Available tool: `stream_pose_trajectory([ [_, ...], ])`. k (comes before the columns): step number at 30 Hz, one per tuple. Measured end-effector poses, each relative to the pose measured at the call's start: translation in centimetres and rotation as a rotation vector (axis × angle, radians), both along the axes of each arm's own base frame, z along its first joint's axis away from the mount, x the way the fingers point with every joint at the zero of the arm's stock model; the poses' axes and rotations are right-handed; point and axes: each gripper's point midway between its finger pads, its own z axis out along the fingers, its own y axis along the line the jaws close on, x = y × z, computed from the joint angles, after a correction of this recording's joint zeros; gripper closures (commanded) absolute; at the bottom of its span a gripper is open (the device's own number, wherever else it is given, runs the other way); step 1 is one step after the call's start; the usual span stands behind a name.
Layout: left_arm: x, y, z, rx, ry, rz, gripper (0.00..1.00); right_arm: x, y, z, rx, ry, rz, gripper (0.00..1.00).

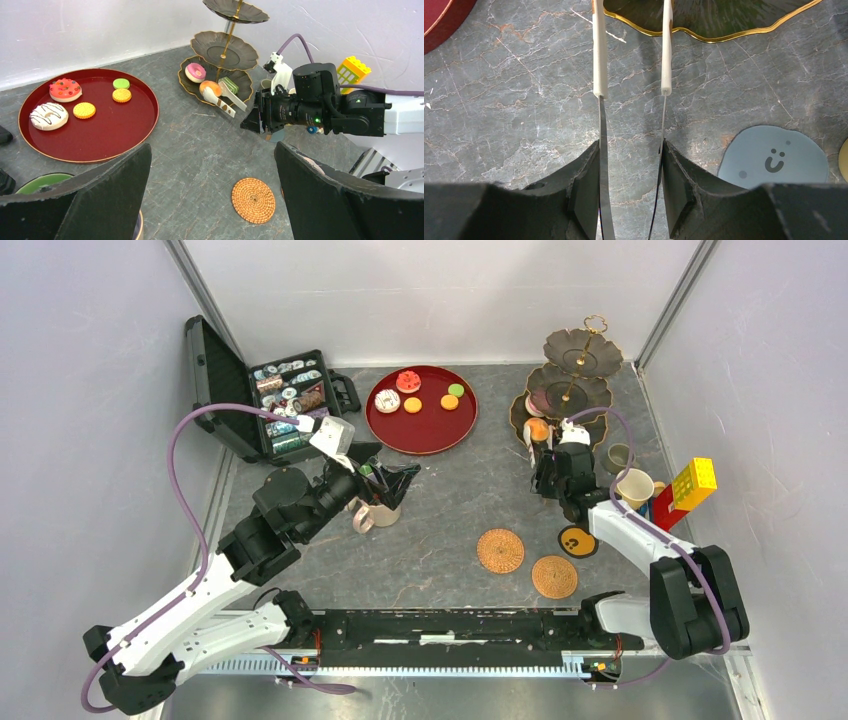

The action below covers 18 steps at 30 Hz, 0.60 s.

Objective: Serve the afternoon tea

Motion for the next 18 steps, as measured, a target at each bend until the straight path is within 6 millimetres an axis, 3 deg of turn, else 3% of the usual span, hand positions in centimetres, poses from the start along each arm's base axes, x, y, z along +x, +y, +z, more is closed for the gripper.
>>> stream_pose_trajectory([
  [13,0.00,0.00,0.00,0.000,0.000,0.000,0.00,0.04,-0.07,0.40,0.001,-0.012,0.002,0.46],
  [18,0.00,0.00,0.00,0.000,0.000,0.000,0.00,0.07,-0.07,0.84,0.002,-0.025,0.003,0.45],
])
